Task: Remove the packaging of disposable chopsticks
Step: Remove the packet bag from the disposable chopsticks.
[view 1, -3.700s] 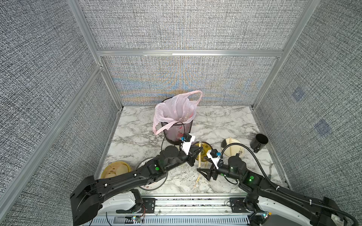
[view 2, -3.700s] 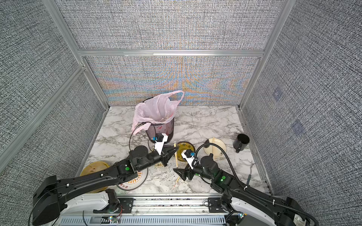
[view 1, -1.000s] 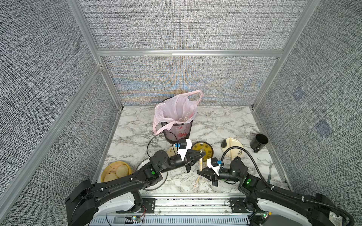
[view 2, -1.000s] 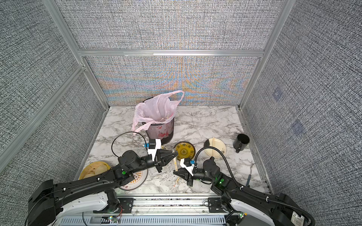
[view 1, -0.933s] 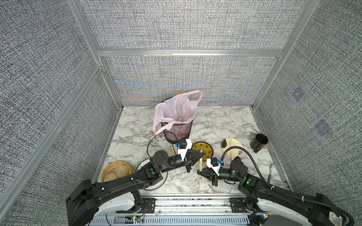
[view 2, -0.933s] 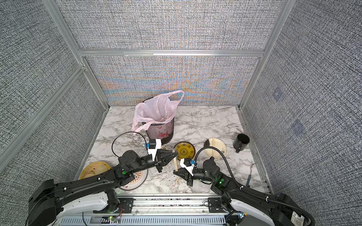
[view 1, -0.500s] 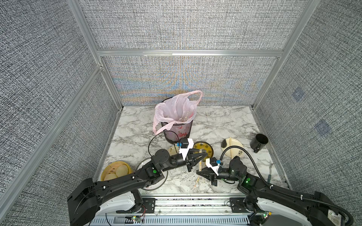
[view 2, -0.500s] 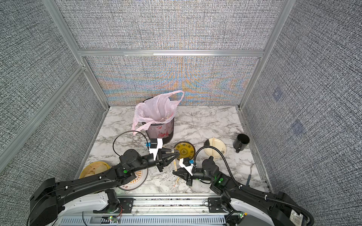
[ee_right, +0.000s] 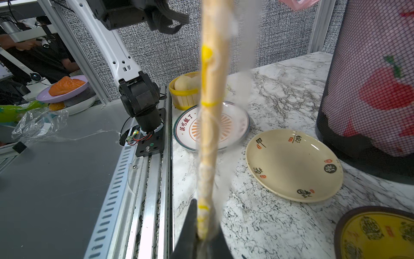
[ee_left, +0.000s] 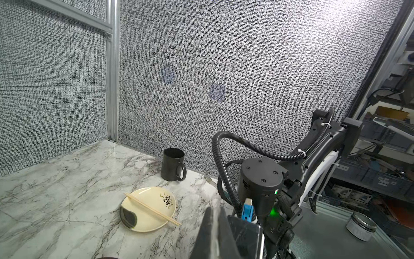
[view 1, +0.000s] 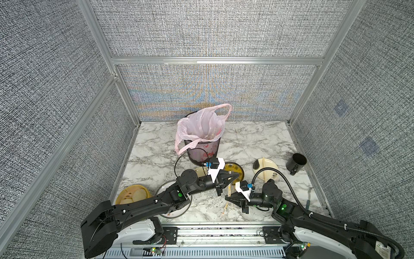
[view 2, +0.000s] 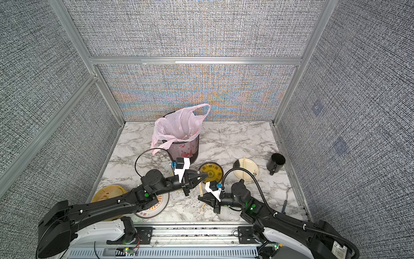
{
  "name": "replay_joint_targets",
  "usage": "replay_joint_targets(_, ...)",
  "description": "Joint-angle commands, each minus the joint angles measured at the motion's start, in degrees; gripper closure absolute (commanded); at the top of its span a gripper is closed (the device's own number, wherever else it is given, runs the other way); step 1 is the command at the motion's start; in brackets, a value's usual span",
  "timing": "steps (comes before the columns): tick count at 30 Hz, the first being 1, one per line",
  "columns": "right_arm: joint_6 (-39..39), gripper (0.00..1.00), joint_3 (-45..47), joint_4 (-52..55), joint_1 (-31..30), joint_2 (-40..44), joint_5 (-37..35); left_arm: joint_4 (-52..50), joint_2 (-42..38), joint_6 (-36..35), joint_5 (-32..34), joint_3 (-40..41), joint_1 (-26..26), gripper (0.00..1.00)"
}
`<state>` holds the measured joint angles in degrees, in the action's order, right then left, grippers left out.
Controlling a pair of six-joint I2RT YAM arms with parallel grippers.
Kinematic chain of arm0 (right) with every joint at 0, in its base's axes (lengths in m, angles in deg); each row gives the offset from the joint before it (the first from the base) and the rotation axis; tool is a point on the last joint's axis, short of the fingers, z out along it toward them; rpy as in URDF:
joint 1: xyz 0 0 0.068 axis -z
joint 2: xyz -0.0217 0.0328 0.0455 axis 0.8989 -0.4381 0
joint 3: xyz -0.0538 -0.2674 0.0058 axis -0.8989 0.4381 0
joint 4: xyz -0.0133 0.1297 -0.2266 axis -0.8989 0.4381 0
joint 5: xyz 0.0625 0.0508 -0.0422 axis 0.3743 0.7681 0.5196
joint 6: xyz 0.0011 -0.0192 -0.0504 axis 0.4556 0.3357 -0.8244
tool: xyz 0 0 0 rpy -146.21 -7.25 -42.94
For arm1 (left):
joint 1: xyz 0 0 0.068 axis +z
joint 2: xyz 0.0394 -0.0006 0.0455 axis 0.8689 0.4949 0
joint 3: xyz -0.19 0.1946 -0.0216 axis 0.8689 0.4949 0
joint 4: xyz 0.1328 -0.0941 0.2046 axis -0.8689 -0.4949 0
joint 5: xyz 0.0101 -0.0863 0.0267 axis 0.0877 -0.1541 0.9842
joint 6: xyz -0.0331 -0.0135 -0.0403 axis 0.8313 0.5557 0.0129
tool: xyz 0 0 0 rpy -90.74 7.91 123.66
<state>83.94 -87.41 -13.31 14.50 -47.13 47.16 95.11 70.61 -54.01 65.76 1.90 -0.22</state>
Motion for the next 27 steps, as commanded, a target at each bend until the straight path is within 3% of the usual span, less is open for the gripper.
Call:
replay_joint_targets(1,0.94,1.00,-0.38,-3.02,-0.04,0.89,-0.54,-0.68,0.54,-0.35,-0.48,1.09,0.09,0.99)
replay_joint_targets(9,1.74,1.00,-0.11,-5.60,-0.05,1.17,-1.40,2.09,-0.05,0.39,1.51,4.99,0.09,0.99)
replay_joint_targets(27,3.86,1.00,-0.03,-11.74,-0.03,-1.87,-1.53,6.70,3.92,1.91,0.79,5.72,0.09,0.95)
